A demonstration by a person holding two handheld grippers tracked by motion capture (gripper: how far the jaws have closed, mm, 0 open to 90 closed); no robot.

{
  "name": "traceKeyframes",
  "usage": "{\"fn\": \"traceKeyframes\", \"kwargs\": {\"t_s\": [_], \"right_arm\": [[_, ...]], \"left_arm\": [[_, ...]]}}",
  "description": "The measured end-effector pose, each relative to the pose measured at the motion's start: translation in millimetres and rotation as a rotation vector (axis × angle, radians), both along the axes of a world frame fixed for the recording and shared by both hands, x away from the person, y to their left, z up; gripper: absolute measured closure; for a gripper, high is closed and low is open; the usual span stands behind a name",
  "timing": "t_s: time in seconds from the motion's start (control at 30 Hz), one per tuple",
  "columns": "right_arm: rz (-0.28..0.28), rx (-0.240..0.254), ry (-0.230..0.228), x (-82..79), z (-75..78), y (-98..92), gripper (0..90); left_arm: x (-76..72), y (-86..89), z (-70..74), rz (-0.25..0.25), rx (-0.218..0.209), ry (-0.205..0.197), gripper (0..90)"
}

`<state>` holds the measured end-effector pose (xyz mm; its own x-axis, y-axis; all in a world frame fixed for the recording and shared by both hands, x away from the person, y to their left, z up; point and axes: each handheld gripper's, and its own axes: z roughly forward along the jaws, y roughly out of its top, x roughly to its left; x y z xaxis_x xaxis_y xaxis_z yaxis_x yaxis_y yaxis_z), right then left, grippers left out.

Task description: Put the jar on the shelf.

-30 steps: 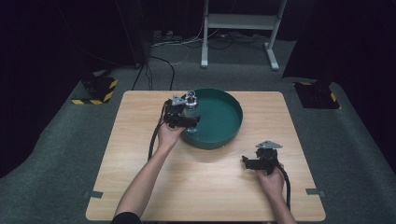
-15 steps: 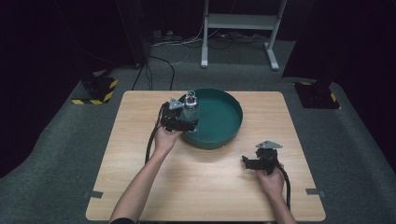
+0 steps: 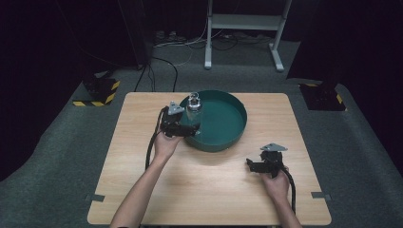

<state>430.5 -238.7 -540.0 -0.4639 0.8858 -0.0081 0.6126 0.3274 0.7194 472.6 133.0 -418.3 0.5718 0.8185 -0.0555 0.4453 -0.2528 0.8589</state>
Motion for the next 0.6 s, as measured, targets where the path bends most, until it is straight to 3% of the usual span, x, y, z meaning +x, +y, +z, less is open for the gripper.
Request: {"fn": "traceKeyframes", "kwargs": {"t_s": [0.2, 0.6], "right_arm": [[0.0, 0.0, 0.0, 0.0, 0.0, 0.0, 9.5], [0.0, 0.0, 0.0, -0.1, 0.0, 0.0, 9.6]], "left_arm": [[-6.7, 3.4, 1.6, 0.003, 0.011, -0.014, 8.4], [-19.8, 11.6, 3.5, 0.005, -0.005, -0.027, 8.4]]}}
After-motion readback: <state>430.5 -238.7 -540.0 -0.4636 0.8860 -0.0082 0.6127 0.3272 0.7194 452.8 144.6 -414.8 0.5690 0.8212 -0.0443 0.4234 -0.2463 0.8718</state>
